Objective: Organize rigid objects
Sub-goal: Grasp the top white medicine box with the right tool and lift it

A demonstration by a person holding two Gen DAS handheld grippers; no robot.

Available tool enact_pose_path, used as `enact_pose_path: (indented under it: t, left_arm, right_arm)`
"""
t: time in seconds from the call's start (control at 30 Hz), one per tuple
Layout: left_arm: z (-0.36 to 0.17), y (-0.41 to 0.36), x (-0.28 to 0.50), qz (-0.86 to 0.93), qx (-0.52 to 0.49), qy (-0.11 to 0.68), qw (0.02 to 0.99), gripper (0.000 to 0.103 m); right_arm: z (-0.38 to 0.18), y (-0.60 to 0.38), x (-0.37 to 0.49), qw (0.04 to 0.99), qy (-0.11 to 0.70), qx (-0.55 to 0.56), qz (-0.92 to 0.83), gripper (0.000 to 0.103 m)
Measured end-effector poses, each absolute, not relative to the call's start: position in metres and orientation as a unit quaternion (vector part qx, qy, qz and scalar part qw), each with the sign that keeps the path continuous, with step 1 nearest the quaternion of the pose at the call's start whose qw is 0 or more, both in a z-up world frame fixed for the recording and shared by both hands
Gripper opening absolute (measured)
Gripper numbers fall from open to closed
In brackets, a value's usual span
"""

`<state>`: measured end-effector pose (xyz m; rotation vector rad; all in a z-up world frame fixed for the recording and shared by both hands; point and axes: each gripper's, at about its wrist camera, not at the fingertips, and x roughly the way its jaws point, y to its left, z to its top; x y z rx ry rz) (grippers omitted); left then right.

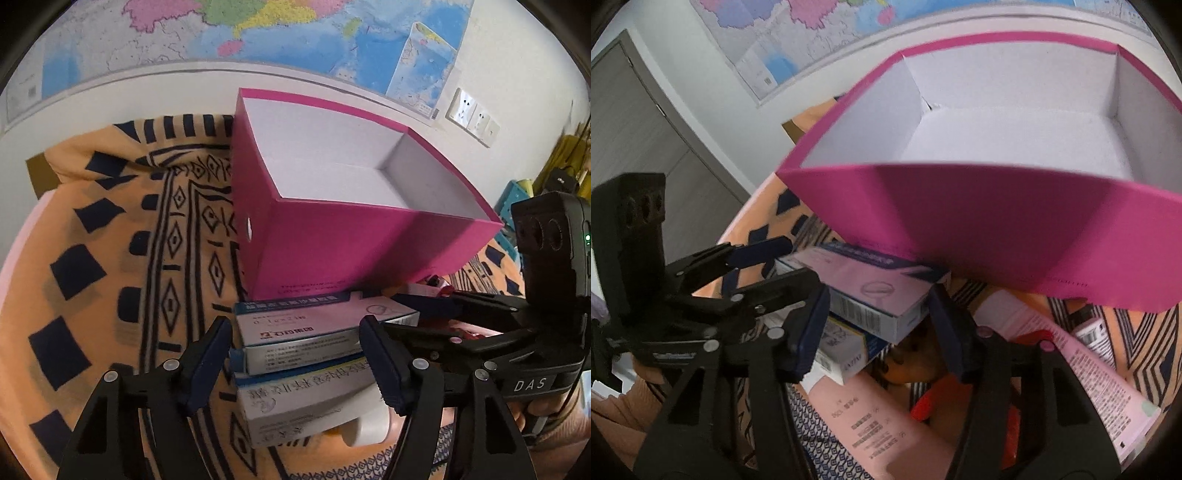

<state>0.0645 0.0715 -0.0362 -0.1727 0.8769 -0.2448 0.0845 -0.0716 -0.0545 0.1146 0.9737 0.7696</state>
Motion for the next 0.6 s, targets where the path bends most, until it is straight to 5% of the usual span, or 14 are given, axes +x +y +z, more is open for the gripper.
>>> enact_pose_path:
  t: [0.6]
  left_arm:
    - [-0.005, 0.059, 0.036, -0.128, -0.088, 0.393, 0.906, 0.071]
  right_arm:
    - [-0.032, -0.088, 0.066, 0.829, 0.401, 0.067, 0.384, 0.057]
